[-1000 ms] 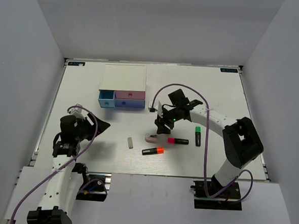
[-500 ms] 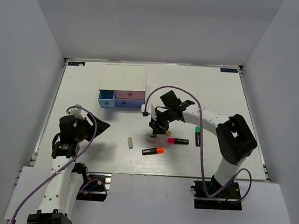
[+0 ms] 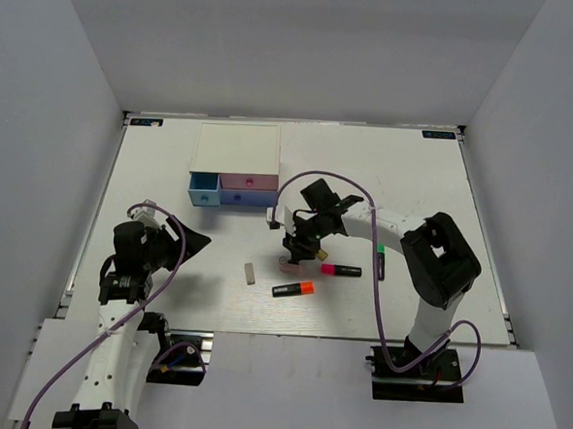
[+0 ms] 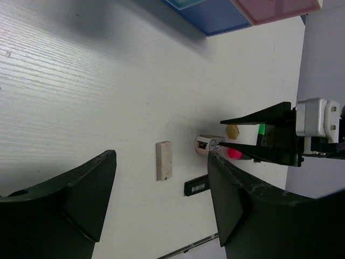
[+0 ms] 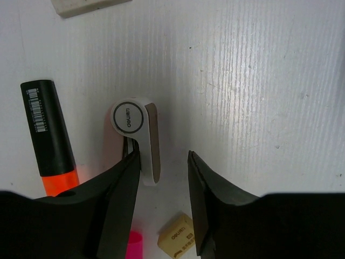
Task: Sort the stationery into containers
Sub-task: Pick up the stapler from the center of the board.
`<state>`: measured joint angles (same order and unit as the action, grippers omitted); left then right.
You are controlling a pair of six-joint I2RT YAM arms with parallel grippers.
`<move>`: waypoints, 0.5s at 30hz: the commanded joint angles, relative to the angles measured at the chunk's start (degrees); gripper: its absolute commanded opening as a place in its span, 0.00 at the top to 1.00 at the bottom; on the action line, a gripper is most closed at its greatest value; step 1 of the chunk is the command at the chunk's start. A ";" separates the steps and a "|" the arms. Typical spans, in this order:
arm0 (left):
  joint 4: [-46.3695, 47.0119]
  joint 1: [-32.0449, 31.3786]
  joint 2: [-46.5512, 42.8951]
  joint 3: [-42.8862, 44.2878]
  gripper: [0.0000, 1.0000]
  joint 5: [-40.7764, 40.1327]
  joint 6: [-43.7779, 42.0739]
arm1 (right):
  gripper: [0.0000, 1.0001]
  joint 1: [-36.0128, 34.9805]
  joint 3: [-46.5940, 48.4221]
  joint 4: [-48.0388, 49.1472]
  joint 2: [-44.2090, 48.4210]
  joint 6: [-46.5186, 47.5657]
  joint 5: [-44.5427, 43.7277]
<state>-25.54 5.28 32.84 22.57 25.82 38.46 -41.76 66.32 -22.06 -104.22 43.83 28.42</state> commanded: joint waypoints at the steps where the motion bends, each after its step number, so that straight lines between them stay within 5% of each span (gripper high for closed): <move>1: -0.30 -0.09 -0.58 2.04 0.22 -0.42 0.56 | 0.54 -0.25 1.88 1.15 -1.06 0.90 0.31; 6: -0.30 -0.09 -0.58 2.04 0.22 -0.42 0.57 | 0.62 -0.26 2.05 -0.17 -1.77 1.96 1.81; 15: -0.30 -0.09 -0.58 2.04 0.22 -0.95 0.57 | 0.99 -0.34 3.81 -6.05 -0.20 5.21 5.67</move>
<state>-25.54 5.28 32.84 22.57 25.45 39.00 -41.78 67.37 -24.60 -105.10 47.03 31.35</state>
